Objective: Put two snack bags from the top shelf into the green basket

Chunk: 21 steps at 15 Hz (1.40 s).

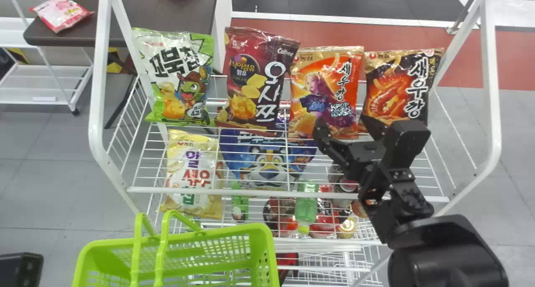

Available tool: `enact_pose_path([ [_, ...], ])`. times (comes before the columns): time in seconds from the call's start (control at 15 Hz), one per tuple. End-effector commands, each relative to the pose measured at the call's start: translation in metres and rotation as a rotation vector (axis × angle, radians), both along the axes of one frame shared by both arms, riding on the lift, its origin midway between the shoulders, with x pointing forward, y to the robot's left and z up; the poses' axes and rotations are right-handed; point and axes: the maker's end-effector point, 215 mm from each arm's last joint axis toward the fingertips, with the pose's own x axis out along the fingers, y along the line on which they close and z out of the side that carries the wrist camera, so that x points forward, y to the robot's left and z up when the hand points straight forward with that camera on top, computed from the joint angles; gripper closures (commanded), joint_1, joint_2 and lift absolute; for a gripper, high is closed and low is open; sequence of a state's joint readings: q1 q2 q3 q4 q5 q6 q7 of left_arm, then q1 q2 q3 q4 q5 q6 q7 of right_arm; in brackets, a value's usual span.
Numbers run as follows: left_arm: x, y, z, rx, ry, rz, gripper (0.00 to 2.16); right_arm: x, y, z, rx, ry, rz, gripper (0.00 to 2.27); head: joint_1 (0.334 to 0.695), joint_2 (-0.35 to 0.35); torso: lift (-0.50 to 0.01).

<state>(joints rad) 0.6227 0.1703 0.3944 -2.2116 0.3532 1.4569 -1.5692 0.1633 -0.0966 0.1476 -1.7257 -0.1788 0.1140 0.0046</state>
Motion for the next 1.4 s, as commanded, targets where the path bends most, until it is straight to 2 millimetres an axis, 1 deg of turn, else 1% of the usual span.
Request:
enact_pose_path([
  [0.0, 0.000, 0.000, -0.001, 0.002, 0.001, 0.000, 2.15, 0.018, 0.011, -0.002, -0.007, 0.025, 0.022, 0.07, 0.695, -0.016, -0.001],
  [0.07, 0.000, 0.000, -0.001, 0.002, 0.001, 0.000, 2.15, 0.025, 0.017, -0.001, -0.009, 0.035, 0.030, 0.07, 0.695, -0.009, -0.001],
  [0.2, 0.000, 0.001, -0.001, 0.002, 0.003, 0.000, 2.15, 0.039, 0.020, -0.001, -0.020, 0.043, 0.032, 0.07, 0.695, 0.005, -0.001],
  [0.27, 0.000, 0.001, -0.002, 0.003, 0.004, 0.000, 2.15, 0.049, 0.026, 0.001, -0.028, 0.046, 0.043, 0.07, 0.695, 0.014, -0.001],
  [0.33, 0.000, 0.001, -0.002, 0.003, 0.004, 0.000, 2.15, 0.057, 0.032, -0.003, -0.043, 0.064, 0.055, 0.07, 0.695, 0.018, -0.001],
  [0.47, 0.000, 0.001, -0.002, 0.003, 0.004, 0.000, 2.15, 0.068, 0.043, -0.002, -0.062, 0.065, 0.076, 0.07, 0.695, 0.030, -0.001],
  [0.53, 0.000, 0.001, -0.002, 0.003, 0.005, 0.001, 2.15, 0.072, 0.045, -0.003, -0.066, 0.070, 0.078, 0.07, 0.695, 0.037, -0.001],
  [0.6, 0.000, 0.002, -0.002, 0.004, 0.003, 0.003, 2.15, 0.073, 0.045, -0.007, -0.069, 0.088, 0.079, 0.13, 0.695, 0.050, -0.001],
  [0.67, 0.000, 0.001, -0.002, 0.001, 0.006, 0.001, 2.15, 0.074, 0.046, -0.010, -0.071, 0.098, 0.079, 0.29, 0.695, 0.054, -0.001],
  [0.73, 0.000, 0.002, -0.003, 0.003, 0.005, 0.002, 2.15, 0.073, 0.045, -0.017, -0.078, 0.120, 0.081, 0.53, 0.695, 0.056, -0.001],
  [0.8, 0.000, 0.002, -0.003, 0.001, 0.005, 0.002, 2.15, 0.073, 0.044, -0.020, -0.083, 0.136, 0.081, 1.02, 0.695, 0.058, -0.001],
  [0.87, 0.001, 0.002, -0.002, 0.001, 0.003, 0.002, 2.15, 0.070, 0.044, -0.030, -0.093, 0.171, 0.084, 1.63, 0.695, 0.059, -0.001],
  [0.93, 0.001, 0.002, -0.003, 0.004, 0.004, 0.002, 2.15, 0.067, 0.043, -0.035, -0.096, 0.196, 0.085, 1.96, 0.695, 0.059, -0.001],
  [1.07, 0.001, 0.002, -0.004, 0.005, 0.006, 0.003, 2.15, 0.063, 0.038, -0.039, -0.106, 0.199, 0.076, 2.25, 0.695, 0.058, -0.001],
  [1.33, 0.000, 0.001, -0.005, 0.006, 0.008, 0.001, 2.15, 0.056, 0.034, -0.016, -0.122, 0.145, 0.064, 2.25, 0.695, 0.049, -0.001],
])
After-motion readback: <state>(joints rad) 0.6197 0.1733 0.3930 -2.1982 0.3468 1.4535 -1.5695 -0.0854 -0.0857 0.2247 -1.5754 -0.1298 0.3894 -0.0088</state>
